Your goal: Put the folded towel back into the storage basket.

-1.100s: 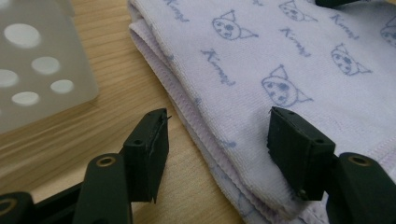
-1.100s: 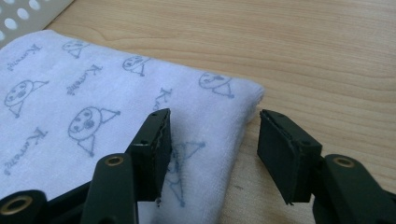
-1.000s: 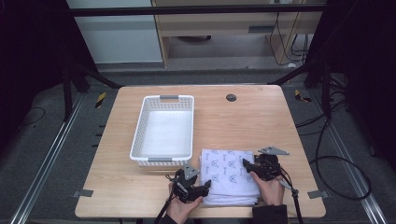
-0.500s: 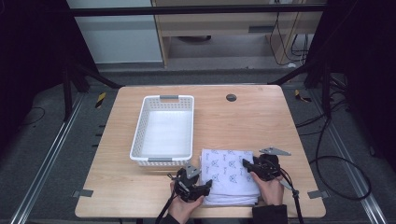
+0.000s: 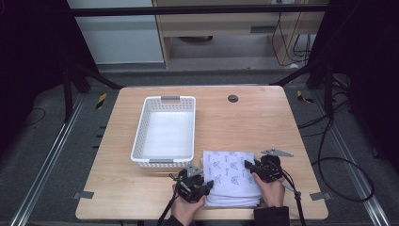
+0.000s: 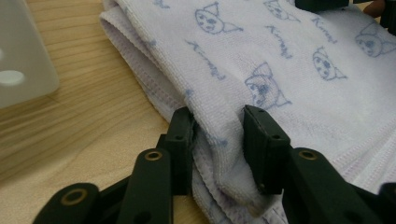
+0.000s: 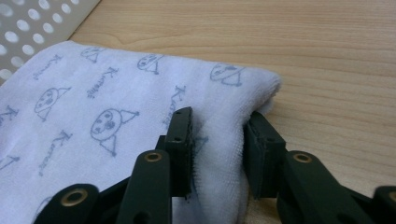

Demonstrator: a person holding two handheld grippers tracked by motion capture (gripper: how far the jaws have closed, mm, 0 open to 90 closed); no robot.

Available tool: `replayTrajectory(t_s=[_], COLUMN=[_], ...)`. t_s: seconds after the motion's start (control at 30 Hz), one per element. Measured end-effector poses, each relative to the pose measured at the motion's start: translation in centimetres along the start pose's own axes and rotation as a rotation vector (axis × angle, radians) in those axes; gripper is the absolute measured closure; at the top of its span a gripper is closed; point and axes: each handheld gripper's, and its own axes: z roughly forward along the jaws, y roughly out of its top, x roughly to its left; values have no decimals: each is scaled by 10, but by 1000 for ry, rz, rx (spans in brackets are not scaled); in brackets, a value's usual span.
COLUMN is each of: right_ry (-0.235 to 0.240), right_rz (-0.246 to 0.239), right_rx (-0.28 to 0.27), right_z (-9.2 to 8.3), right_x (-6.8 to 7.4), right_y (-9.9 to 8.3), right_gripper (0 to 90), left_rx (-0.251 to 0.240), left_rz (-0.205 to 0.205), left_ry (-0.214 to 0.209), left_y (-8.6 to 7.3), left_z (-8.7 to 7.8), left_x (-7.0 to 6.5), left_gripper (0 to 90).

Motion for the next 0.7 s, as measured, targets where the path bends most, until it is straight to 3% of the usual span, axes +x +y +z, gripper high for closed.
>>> replayTrajectory(t_s=[0.33, 0.43, 0.7], right_ry=[-32, -30, -7], right_rz=[-25, -19, -32], right_rx=[-25, -27, -84], right_z=[-2, -3, -17], right_x=[7, 7, 12], right_y=[-1, -1, 4], right_gripper=[750, 756, 762], left_rx=[-15, -23, -47], left_rz=[18, 14, 55], left_ry=[12, 10, 17], left_y=[0, 0, 5], left_z=[-2, -3, -14], left_x=[-4, -5, -9], left_gripper=[721, 729, 733])
